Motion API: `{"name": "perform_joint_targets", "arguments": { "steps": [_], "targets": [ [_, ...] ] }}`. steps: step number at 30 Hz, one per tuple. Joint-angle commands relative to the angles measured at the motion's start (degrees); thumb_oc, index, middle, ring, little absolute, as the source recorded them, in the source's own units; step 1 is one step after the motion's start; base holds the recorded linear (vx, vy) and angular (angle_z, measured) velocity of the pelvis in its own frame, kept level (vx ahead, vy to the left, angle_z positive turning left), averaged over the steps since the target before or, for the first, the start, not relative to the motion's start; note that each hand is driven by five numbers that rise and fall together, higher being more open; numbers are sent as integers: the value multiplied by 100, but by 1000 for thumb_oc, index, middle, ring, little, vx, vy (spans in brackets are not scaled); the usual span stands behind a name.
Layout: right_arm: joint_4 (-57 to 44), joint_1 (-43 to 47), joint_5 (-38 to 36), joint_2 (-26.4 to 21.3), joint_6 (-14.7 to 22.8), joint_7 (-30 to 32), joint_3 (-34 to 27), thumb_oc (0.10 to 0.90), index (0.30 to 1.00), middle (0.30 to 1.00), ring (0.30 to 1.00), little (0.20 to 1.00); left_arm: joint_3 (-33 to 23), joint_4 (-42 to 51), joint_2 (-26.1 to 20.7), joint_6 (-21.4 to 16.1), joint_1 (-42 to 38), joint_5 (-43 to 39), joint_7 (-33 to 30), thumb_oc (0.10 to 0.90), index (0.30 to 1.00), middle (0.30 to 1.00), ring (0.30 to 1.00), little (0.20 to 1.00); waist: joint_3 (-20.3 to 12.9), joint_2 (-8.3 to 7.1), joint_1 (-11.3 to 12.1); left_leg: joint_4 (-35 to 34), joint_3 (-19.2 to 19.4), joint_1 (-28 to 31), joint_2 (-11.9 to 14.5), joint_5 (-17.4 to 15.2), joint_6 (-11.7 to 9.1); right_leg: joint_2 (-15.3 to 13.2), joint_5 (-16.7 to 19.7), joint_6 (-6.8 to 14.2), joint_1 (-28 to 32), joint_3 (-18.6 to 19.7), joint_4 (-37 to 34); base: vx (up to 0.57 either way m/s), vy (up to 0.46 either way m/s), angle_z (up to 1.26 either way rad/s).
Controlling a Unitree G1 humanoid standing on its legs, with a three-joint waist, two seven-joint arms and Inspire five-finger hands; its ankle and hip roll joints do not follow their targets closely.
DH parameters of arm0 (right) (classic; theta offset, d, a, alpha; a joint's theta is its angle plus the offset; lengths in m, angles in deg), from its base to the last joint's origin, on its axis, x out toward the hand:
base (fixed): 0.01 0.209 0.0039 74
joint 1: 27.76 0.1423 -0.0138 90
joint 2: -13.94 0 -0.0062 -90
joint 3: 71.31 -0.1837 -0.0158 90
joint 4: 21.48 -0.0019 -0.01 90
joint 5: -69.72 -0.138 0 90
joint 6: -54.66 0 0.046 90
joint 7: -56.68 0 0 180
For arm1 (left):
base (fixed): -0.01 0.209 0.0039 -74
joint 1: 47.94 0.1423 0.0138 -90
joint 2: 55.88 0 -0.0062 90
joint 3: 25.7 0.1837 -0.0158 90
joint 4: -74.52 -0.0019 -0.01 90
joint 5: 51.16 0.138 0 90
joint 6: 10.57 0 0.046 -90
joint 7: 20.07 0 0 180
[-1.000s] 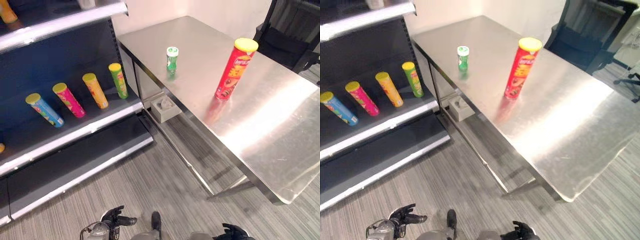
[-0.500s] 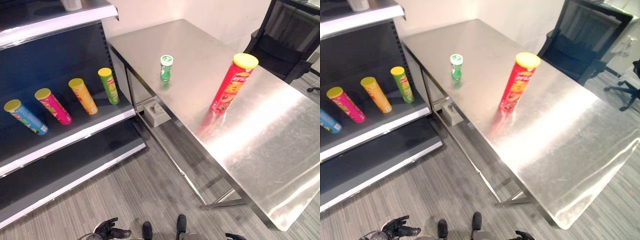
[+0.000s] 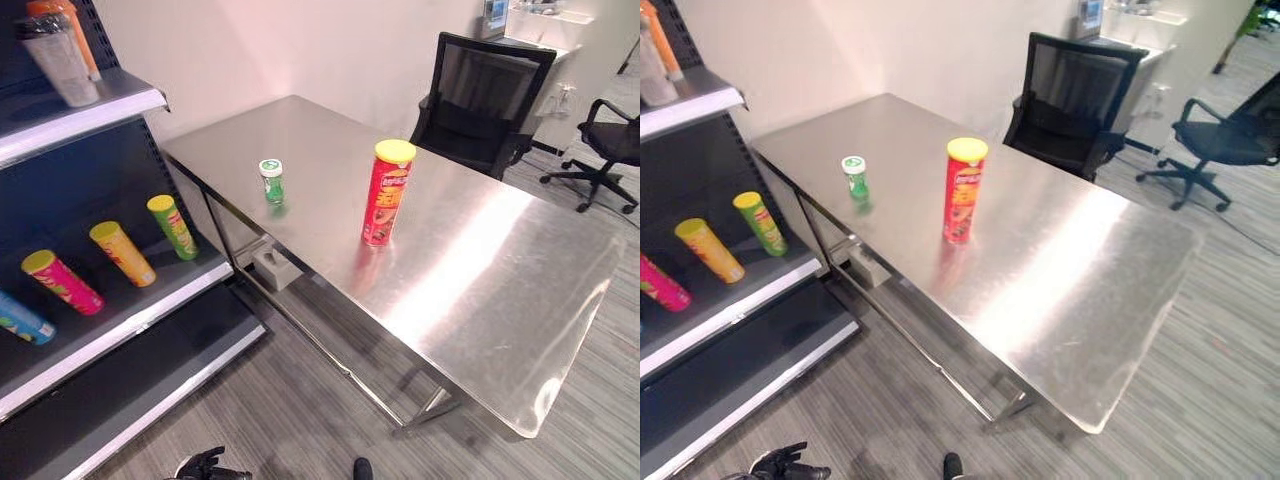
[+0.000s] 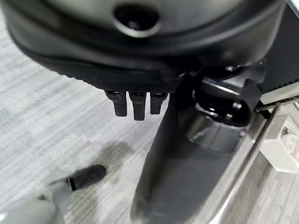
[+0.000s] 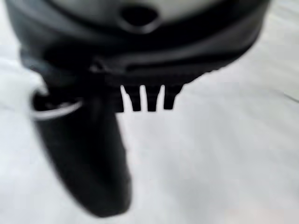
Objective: Put the goods on the table back onto the shelves and tidy them up.
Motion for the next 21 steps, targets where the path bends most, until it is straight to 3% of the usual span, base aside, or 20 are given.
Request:
{"name": "perform_joint_targets", "arguments": {
  "steps": [1, 3, 5, 7, 8, 14, 15, 21],
  "targets": [
    [-918, 919, 14, -842, 1271, 541, 360, 800, 900, 900, 900, 900, -4, -128, 7, -173, -504, 202, -36, 800, 900, 900, 900, 900, 130, -80, 345, 58, 131, 129, 229, -355, -364, -214, -328, 595, 265, 14, 78, -20, -8, -32],
    [-2366, 1207, -260, -920, 1667, 260, 469, 800, 900, 900, 900, 900, 22, 60, -12, -197, -380, 187, 35, 800, 900, 900, 900, 900, 114, -77, 394, 58, 182, 171, 274, -377, -376, -185, -354, 589, 278, 15, 78, -12, -23, -17],
    [-2719, 1324, -444, -975, 1816, 122, 512, 800, 900, 900, 900, 900, 56, 134, -34, -217, -320, 208, 90, 800, 900, 900, 900, 900, 98, -85, 438, 58, 179, 181, 290, -371, -382, -177, -369, 583, 293, -1, 78, -2, -24, 0],
    [-3112, 1852, -717, -1166, 1965, -94, 955, 800, 900, 900, 900, 900, 161, 236, -64, -219, -232, 249, 176, 800, 900, 900, 900, 900, 65, -112, 558, 58, 181, 203, 312, -358, -399, -162, -377, 579, 324, -35, 78, 9, -43, 4],
    [-3350, 2339, -1297, -1230, 2048, -436, 1437, 800, 900, 900, 900, 900, 253, 263, -84, -229, -190, 271, 212, 800, 900, 900, 900, 900, 33, -153, 657, 58, 170, 177, 327, -307, -427, -162, -364, 563, 325, -77, 78, 9, -42, 7],
    [-3609, 3283, -2642, -1237, 2146, -1113, 2412, 800, 900, 900, 900, 900, 408, 231, -73, -239, -62, 226, 291, 800, 900, 900, 900, 900, 20, -219, 828, 58, 93, 175, 357, -267, -495, -169, -387, 548, 402, -209, 78, 8, -42, 19],
    [-3562, 3683, -2880, -1256, 2095, -1261, 2884, 800, 900, 900, 900, 900, 473, 192, -56, -235, -36, 225, 305, 800, 900, 900, 900, 900, 14, -236, 907, 58, 53, 174, 367, -250, -519, -176, -393, 539, 426, -275, 78, 14, -57, 41],
    [-3477, 4682, -3059, -1416, 2000, -1434, 3960, 800, 900, 900, 900, 900, 545, 87, -34, -243, -16, 233, 291, 800, 900, 900, 900, 900, 5, -242, 1011, 58, -63, 179, 388, -205, -582, -174, -449, 506, 522, -413, 78, 24, -47, 17]
  ]
}}
